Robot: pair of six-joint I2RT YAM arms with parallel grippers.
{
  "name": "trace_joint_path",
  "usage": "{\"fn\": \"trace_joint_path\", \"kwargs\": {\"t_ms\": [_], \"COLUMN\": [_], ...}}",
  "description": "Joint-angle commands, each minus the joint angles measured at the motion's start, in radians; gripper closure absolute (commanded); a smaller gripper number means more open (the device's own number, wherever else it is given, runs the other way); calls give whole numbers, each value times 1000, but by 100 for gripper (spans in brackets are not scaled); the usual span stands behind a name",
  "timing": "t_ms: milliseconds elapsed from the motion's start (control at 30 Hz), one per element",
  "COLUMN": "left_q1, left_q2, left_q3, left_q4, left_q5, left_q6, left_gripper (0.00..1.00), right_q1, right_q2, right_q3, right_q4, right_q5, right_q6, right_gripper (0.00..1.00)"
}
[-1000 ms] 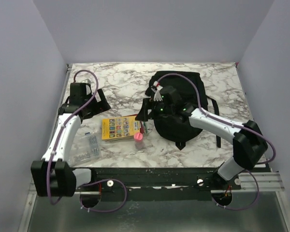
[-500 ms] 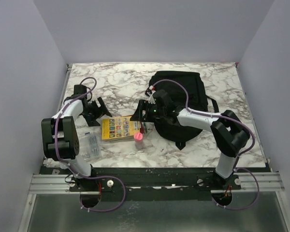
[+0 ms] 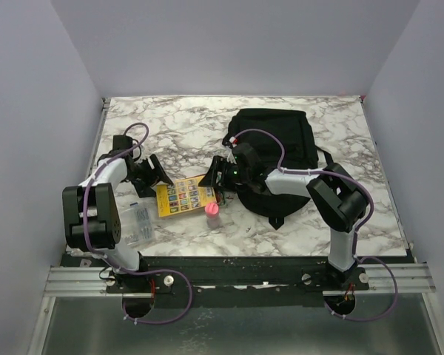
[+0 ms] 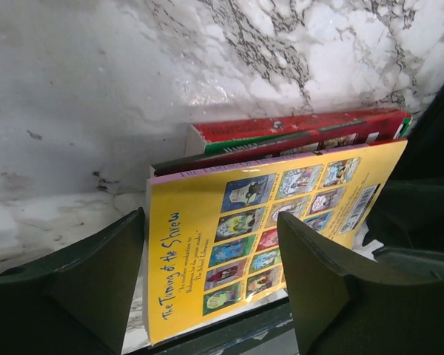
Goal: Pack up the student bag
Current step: Pick up the book from the center of the board.
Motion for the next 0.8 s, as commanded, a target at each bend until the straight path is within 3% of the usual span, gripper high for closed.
{"fn": "trace_joint_path", "kwargs": {"t_ms": [0,133,567,633,767], "left_q1": [-47,-74,-85,-85,-85], "left_q2": [-117,-201,-325,-342,-414], "left_q3": [-11,-9,-27,-25,-40], "left_q4": [14,15,51,52,88], "left_q5": [54,4,4,10,15], "left_q6": [8,24,39,45,51], "left_gripper": [31,38,88,95,100], "right_q1": [4,4,3,3,1], "right_q2": [41,52,-7,-40,-146], "right_q3": [-40,-5,8,13,12], "right_q4": [25,-23,-67,-96,-213], "right_q5": [21,22,31,47,164], "right_q6": [20,1,-47,-93,-196], "right_gripper": [23,23,21,18,5]}}
